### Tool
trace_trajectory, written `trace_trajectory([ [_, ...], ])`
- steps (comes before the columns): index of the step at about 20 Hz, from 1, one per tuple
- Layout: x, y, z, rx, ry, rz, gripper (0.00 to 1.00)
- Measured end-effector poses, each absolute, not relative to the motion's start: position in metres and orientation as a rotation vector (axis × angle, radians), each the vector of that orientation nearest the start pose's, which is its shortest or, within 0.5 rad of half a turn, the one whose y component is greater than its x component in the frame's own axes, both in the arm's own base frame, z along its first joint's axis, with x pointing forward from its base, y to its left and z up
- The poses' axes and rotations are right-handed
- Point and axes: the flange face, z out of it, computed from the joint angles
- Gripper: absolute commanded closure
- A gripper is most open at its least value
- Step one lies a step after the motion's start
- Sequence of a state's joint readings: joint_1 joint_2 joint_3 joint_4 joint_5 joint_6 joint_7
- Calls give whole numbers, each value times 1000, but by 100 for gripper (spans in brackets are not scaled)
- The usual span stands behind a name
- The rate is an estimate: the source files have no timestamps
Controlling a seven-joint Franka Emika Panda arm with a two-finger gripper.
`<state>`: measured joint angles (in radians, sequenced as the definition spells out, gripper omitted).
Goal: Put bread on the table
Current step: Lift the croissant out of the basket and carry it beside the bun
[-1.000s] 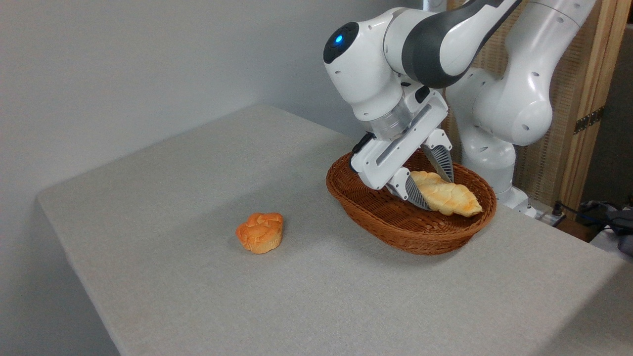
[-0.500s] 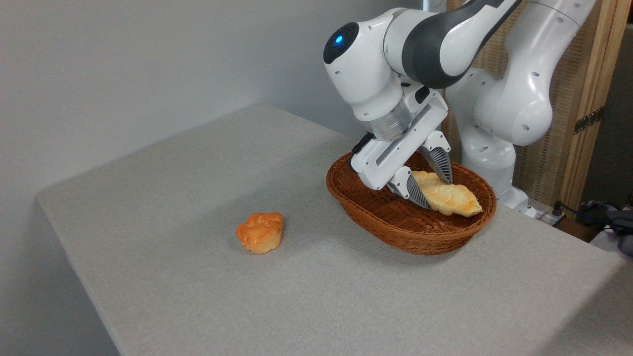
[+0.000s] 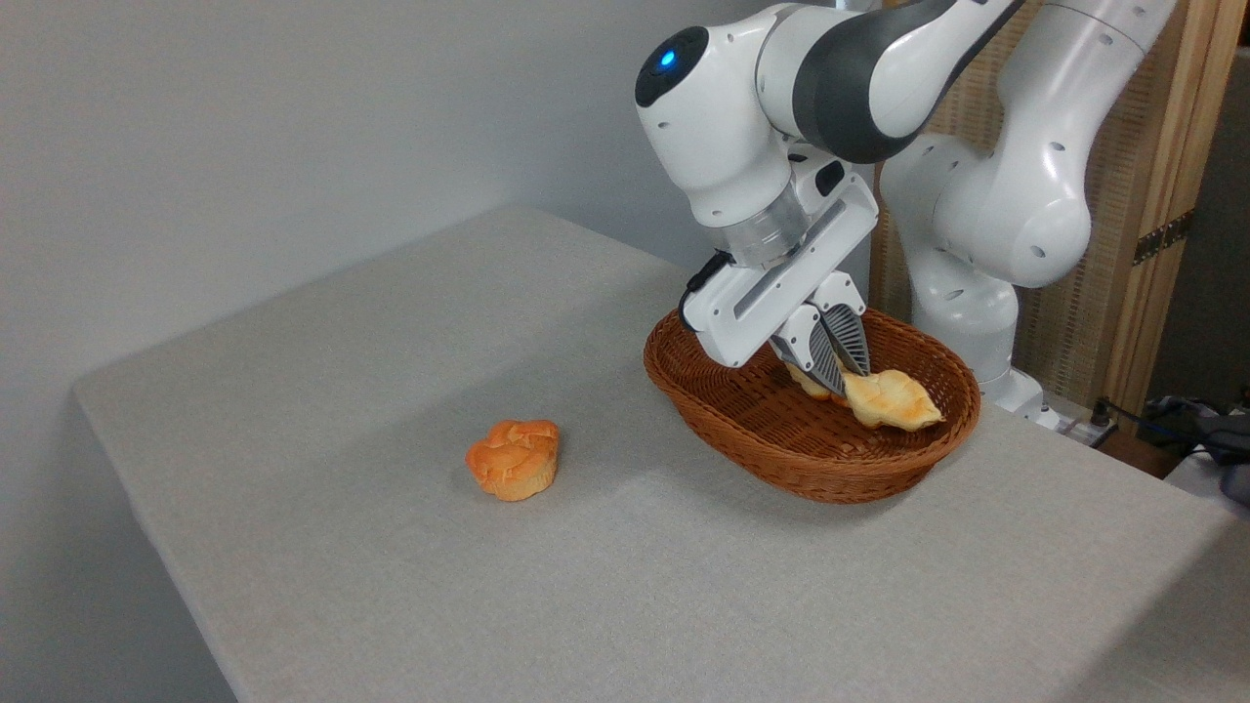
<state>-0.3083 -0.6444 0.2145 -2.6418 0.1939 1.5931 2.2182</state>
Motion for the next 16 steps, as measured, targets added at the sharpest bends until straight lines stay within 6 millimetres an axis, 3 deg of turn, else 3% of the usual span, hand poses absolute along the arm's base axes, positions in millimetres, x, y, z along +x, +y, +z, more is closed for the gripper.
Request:
trace_trajectory([
  [10,325,-18,464,-1278,3167,190,92],
  [16,363,-23,506,-1476,3035,84,91],
])
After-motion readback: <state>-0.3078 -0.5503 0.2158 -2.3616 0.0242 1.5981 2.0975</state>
